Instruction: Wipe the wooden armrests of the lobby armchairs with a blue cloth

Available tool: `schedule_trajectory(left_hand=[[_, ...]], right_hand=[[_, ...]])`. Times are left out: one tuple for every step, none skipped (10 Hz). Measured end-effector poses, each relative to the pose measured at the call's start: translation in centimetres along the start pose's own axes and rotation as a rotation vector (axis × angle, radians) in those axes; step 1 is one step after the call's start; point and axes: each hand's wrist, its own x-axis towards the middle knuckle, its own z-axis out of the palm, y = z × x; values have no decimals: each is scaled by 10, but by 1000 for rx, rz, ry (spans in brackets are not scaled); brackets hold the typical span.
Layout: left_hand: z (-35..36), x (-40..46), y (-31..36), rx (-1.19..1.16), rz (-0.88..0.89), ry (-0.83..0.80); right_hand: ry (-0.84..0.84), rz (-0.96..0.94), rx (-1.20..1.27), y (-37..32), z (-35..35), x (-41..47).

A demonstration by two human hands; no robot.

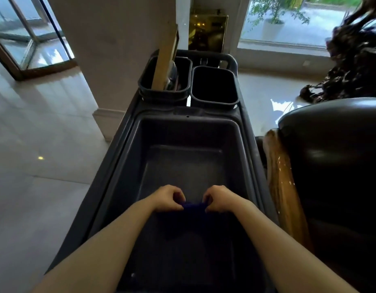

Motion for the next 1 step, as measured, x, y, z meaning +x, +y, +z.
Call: schedule_trajectory(left_hand=[[-26, -4, 12, 8, 35, 63]], right_hand=[[97, -1, -16, -10, -23, -8]])
